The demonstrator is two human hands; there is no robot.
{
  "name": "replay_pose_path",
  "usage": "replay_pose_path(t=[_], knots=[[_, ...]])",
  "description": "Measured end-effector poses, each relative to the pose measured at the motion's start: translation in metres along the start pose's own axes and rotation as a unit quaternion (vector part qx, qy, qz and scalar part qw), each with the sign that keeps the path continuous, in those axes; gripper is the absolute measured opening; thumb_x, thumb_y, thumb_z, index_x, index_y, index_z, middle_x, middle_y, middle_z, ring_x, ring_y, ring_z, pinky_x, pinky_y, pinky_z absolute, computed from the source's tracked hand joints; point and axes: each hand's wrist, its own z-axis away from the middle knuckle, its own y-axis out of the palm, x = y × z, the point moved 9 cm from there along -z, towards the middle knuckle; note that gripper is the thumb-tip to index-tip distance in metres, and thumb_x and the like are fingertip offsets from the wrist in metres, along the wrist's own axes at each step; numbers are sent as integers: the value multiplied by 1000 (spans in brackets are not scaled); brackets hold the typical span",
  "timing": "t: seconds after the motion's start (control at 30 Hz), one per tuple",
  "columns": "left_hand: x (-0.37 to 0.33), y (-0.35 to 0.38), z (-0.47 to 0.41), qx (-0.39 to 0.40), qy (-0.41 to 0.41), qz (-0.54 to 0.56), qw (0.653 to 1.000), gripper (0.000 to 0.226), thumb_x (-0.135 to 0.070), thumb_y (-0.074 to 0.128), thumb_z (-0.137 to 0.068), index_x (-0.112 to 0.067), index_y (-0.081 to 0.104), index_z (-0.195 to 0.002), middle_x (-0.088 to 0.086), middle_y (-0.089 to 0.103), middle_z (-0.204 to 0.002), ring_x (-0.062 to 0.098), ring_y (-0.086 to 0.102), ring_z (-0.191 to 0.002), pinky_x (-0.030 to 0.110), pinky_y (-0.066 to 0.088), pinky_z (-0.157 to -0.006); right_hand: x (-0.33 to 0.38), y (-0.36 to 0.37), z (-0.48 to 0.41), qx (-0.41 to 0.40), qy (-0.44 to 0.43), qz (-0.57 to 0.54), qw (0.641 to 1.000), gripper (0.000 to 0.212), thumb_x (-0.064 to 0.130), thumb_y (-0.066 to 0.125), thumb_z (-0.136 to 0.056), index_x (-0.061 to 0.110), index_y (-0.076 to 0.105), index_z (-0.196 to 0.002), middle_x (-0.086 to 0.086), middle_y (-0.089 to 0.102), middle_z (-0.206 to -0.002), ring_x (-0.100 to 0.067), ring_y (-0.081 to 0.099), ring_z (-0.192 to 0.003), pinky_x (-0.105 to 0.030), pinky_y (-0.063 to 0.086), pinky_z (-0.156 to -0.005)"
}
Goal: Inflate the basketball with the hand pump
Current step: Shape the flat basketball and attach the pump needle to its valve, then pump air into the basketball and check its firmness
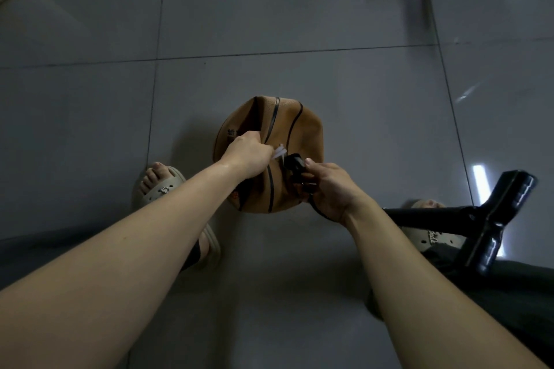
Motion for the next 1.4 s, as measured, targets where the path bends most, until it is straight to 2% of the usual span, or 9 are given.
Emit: replay_pose_path(t=[0.23,0.4,0.5,0.7,0.87,1.0,1.17,1.3,1.4], knots=[[4,-4,-3,-14,-25,2,1000,20,-26,55,-89,-17,63,-105,7,67,-101,27,63,-90,44,53,-86,3,2,0,7,-13,16,1000,24,15,45,-105,4,66,-97,-11,65,-90,-20,60,-72,-27,46,-55],[4,-7,-6,-24,-29,-13,999,22,-25,54,-91,-14,61,-109,6,63,-101,24,58,-85,36,46,-72,1,2,-4,11,-21,26,999,23,10,45,-105,3,65,-96,-9,62,-84,-15,56,-64,-23,43,-49],[5,-9,-8,-30,-35,-8,999,24,-26,54,-91,-15,61,-111,6,63,-102,25,59,-87,40,51,-81,1,-1,-6,-8,-28,45,999,20,9,47,-104,-1,65,-103,-10,63,-86,-16,58,-64,-22,45,-47],[6,-11,-9,-34,-41,-2,999,24,-26,55,-91,-14,62,-110,8,65,-104,28,61,-92,47,52,-90,4,-9,-16,-98,-63,61,991,19,12,57,-100,-2,68,-107,-17,69,-94,-29,65,-84,-41,54,-78],[9,-16,-13,-39,-36,2,999,24,-31,58,-90,-15,61,-107,7,65,-101,27,62,-89,45,53,-89,0,-4,-17,-86,-56,49,993,15,16,58,-100,3,66,-102,-11,68,-82,-18,61,-60,-35,55,-63],[6,-17,-9,-52,-19,-11,998,33,-46,62,-85,-17,64,-101,5,68,-93,26,65,-85,41,56,-81,11,-4,-10,-104,-57,179,977,22,23,53,-102,9,67,-93,-18,70,-97,-33,69,-85,-50,60,-82],[-8,-31,13,-100,-24,-63,993,53,-62,62,-79,-17,61,-105,5,66,-99,29,64,-89,41,56,-81,90,-6,40,-113,-99,504,850,28,20,56,-93,-2,71,-100,-15,72,-91,-26,65,-78,-38,52,-68],[-56,-43,49,-180,-5,-94,979,51,-51,55,-82,-15,57,-117,8,65,-113,35,63,-102,41,52,-87,173,-30,113,-122,-133,741,647,32,10,50,-91,15,70,-115,-8,70,-114,-29,65,-103,-36,54,-88],[-122,-9,87,-141,68,-80,984,43,-51,54,-84,-17,59,-111,6,64,-109,30,62,-98,40,54,-88,175,-63,156,-65,-68,871,482,51,4,49,-90,24,54,-137,-3,58,-135,-27,57,-118,-33,47,-89]])
